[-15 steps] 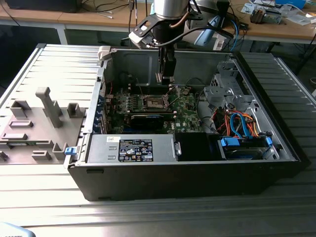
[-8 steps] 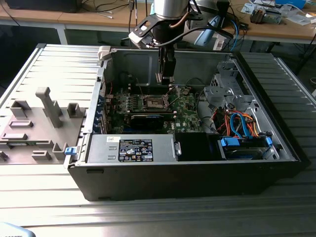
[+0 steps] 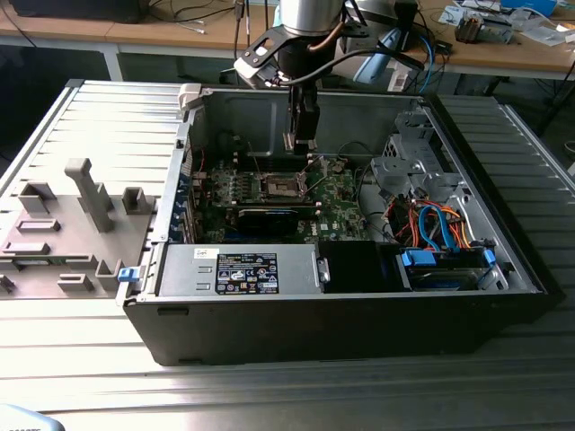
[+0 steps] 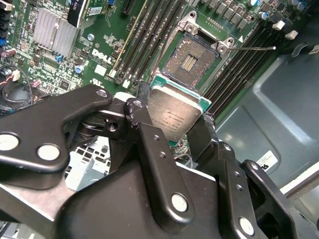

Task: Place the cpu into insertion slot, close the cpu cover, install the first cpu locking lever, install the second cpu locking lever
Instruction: 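Place the cpu into insertion slot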

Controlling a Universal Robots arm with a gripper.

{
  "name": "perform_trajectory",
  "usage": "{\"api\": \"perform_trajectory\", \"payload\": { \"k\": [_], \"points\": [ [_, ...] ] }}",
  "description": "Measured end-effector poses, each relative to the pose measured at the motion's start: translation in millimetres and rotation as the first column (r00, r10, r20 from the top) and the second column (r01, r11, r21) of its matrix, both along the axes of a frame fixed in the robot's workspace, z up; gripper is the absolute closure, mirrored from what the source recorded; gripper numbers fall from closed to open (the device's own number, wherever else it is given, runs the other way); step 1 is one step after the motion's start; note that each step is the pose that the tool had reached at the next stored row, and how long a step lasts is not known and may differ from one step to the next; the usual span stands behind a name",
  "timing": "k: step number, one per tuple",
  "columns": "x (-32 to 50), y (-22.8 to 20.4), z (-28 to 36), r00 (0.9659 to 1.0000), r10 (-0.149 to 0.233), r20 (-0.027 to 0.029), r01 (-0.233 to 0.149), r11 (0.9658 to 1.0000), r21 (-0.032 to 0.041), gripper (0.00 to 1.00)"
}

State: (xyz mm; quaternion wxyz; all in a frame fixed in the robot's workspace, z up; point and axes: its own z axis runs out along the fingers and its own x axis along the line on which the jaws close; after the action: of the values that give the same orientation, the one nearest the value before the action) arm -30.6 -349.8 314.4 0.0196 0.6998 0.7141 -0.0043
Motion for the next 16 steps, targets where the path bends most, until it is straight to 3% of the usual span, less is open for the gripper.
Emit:
{"api": "perform_trajectory", "payload": {
  "k": [16],
  "points": [
    [0.0,0.0,-0.7,0.9999,-0.016,0.0000,0.016,0.9999,0.0000,0.45]
  ]
}}
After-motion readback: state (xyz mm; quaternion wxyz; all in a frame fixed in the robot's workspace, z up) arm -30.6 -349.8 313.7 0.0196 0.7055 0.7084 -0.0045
